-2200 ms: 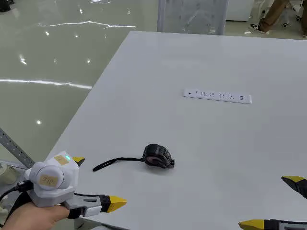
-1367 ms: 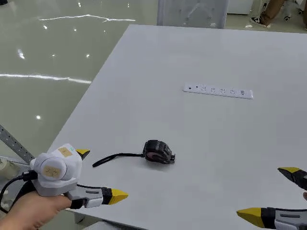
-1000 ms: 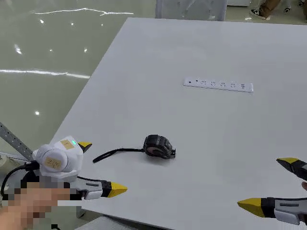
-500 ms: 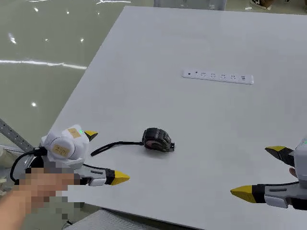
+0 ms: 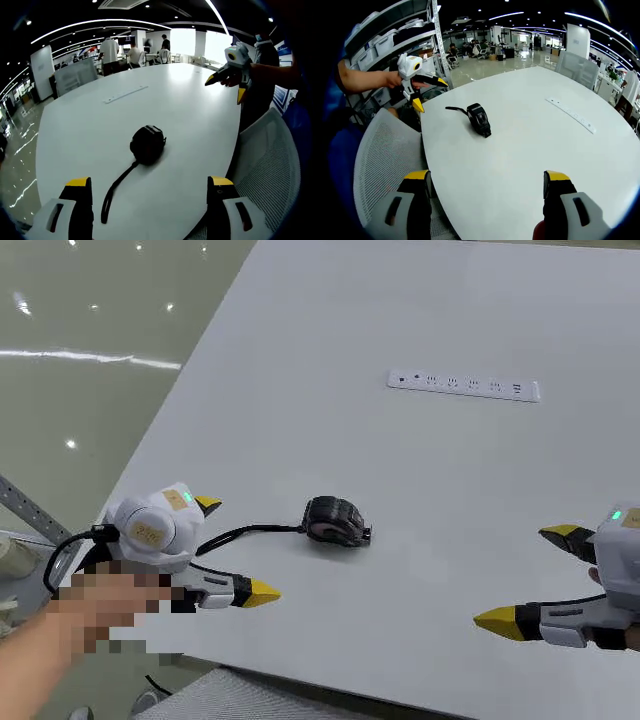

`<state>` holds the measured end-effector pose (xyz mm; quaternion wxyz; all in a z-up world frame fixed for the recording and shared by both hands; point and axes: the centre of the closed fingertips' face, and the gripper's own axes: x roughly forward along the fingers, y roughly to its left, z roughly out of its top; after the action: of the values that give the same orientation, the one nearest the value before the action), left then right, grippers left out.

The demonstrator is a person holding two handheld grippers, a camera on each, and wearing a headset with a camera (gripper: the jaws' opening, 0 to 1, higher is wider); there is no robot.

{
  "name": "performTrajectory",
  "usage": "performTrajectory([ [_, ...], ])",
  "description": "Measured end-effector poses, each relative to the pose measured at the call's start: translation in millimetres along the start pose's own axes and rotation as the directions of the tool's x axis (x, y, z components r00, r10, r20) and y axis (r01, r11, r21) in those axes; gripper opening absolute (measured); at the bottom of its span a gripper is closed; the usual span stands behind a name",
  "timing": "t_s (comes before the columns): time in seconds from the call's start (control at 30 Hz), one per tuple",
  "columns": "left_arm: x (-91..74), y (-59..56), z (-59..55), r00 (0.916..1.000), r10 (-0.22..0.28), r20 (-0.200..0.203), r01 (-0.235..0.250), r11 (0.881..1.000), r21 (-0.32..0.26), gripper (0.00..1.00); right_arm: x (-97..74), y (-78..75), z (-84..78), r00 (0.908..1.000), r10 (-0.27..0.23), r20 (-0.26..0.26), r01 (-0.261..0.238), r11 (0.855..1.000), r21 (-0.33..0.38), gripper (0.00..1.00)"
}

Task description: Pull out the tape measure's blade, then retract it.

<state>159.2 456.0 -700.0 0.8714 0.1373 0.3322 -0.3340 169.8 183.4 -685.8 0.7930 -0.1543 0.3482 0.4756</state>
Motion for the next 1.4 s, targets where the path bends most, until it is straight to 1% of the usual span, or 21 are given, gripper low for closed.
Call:
performTrajectory([
  [0.17,8.7,2.4,5.8,0.9999,-0.009,0.007,0.009,1.0,0.005,0.9,10.1,-0.5,0.5,0.9998,0.016,-0.014,-0.016,1.0,-0.015,0.89],
  [0.37,19.8,1.8,12.1,0.9997,-0.024,0.009,0.024,1.0,0.016,0.88,22.1,0.5,3.4,0.9989,0.042,-0.02,-0.043,0.998,-0.037,0.88],
  [0.5,26.4,0.1,15.9,0.9993,-0.035,0.01,0.035,0.999,0.023,0.86,31.2,0.2,4.9,0.9978,0.061,-0.027,-0.062,0.996,-0.067,0.86],
  [0.63,33.1,3.2,17.6,0.9991,-0.043,0.005,0.043,0.999,0.033,0.85,38.4,0.5,7.1,0.9965,0.077,-0.032,-0.079,0.993,-0.087,0.85],
  [0.67,35.5,5.7,18.3,0.999,-0.044,0.004,0.044,0.998,0.036,0.85,41.4,-0.2,7.1,0.9962,0.08,-0.035,-0.083,0.992,-0.096,0.84],
  [0.73,39.4,7.8,19.8,0.9989,-0.047,0.003,0.047,0.998,0.042,0.84,45.9,-1.0,7.6,0.9956,0.085,-0.039,-0.089,0.989,-0.117,0.81],
  [0.83,44.8,9.4,22.1,0.9986,-0.052,0.001,0.052,0.997,0.051,0.83,51.8,-1.2,10.6,0.9949,0.093,-0.04,-0.097,0.987,-0.125,0.79],
  [0.87,46.8,9.4,22.3,0.9985,-0.055,-0.001,0.055,0.997,0.056,0.83,53.4,-0.7,11.5,0.9944,0.097,-0.041,-0.102,0.986,-0.135,0.78],
  [0.97,53.1,11.0,21.1,0.9981,-0.059,-0.018,0.061,0.995,0.074,0.81,60.6,-1.2,13.3,0.9935,0.105,-0.044,-0.111,0.985,-0.136,0.79],
  [1.07,57.4,7.4,24.9,0.9973,-0.07,-0.019,0.072,0.994,0.077,0.8,71.1,-3.3,12.8,0.9921,0.111,-0.058,-0.119,0.981,-0.154,0.78],
  [1.2,63.9,3.4,27.3,0.9959,-0.087,-0.025,0.089,0.992,0.087,0.8,81.5,-2.6,15.4,0.9902,0.123,-0.066,-0.133,0.977,-0.168,0.77],
  [1.37,74.6,3.6,29.4,0.994,-0.105,-0.028,0.108,0.989,0.099,0.8,94.6,-0.1,19.0,0.9868,0.144,-0.074,-0.156,0.969,-0.193,0.75],
  [1.4,75.3,1.6,31.5,0.9935,-0.11,-0.03,0.112,0.988,0.103,0.8,97.8,0.0,19.5,0.9861,0.147,-0.078,-0.16,0.967,-0.197,0.75],
])
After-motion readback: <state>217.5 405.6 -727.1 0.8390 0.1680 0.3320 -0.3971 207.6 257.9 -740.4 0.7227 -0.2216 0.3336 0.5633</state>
